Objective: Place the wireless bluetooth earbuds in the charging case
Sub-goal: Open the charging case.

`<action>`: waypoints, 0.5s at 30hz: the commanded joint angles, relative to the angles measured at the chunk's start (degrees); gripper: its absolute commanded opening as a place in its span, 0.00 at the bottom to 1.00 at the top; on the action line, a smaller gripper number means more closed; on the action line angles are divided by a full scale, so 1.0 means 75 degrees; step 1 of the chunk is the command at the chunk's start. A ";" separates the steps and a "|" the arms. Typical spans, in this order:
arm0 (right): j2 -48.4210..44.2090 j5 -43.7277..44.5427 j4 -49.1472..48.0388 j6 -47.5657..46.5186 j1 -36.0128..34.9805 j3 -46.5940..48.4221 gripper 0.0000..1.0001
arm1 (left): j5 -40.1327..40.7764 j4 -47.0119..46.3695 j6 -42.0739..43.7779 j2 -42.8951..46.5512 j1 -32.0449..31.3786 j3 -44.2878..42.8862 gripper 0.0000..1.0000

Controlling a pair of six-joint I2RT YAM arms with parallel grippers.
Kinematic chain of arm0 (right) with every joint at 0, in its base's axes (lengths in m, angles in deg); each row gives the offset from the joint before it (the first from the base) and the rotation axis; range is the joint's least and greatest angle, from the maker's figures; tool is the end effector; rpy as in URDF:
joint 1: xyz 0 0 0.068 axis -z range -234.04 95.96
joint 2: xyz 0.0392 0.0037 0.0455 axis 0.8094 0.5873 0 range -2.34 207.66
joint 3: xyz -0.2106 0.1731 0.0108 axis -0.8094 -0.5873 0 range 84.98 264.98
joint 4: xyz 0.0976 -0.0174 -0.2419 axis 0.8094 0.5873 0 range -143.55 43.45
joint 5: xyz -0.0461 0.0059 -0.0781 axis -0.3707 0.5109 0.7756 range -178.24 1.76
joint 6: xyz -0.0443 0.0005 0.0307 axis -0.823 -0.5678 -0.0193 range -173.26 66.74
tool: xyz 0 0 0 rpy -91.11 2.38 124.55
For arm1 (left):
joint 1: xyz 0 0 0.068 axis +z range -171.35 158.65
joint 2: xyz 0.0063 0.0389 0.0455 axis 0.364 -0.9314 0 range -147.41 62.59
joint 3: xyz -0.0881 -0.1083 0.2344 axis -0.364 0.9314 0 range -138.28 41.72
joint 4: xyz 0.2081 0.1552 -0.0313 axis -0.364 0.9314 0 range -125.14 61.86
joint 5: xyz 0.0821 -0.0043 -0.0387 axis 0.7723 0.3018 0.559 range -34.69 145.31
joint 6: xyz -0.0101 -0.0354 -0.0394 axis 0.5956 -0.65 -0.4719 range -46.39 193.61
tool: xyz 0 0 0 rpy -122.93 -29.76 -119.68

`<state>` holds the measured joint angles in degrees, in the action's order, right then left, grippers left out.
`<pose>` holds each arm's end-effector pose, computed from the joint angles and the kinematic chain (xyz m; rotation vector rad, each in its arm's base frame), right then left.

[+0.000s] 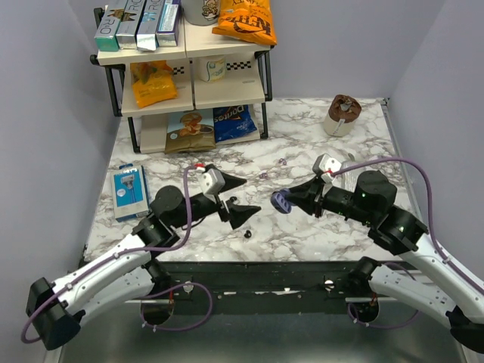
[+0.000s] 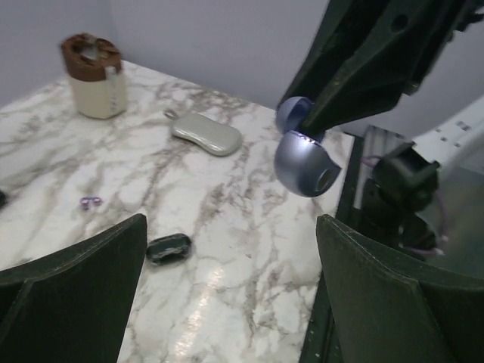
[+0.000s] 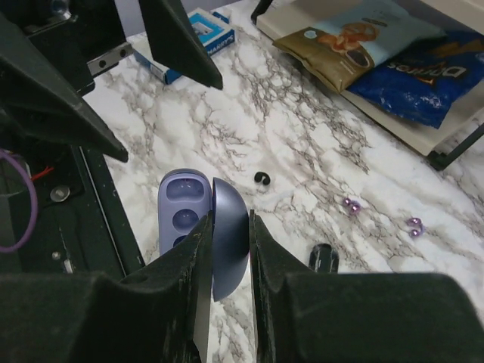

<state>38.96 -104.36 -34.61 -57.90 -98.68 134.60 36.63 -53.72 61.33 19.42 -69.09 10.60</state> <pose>0.1081 0.1207 0.3627 -0.9418 1.5460 0.7495 0.1171 -0.1458 0.3138 0.7361 1.3743 -1.0780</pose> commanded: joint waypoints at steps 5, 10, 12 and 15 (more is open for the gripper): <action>0.0610 -0.0886 0.0169 -0.0939 -0.0270 0.0484 0.01 | -0.3462 0.0966 -0.0017 -0.1682 0.0261 -0.0937 0.99; 0.0693 -0.1073 0.0240 -0.0881 -0.0329 0.0520 0.01 | -0.3510 0.1318 0.0616 -0.2164 0.0261 -0.1289 0.92; 0.0786 -0.1155 0.0264 -0.0857 -0.0352 0.0531 0.01 | -0.3557 0.1167 0.0629 -0.2328 0.0249 -0.1336 0.89; 0.0915 -0.1214 0.0241 -0.0811 -0.0399 0.0508 0.01 | -0.3557 0.0886 0.0593 -0.2457 0.0237 -0.1301 0.82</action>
<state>44.75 -111.03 -33.69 -63.43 -100.95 136.53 13.22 -45.31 63.83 1.97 -67.41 1.86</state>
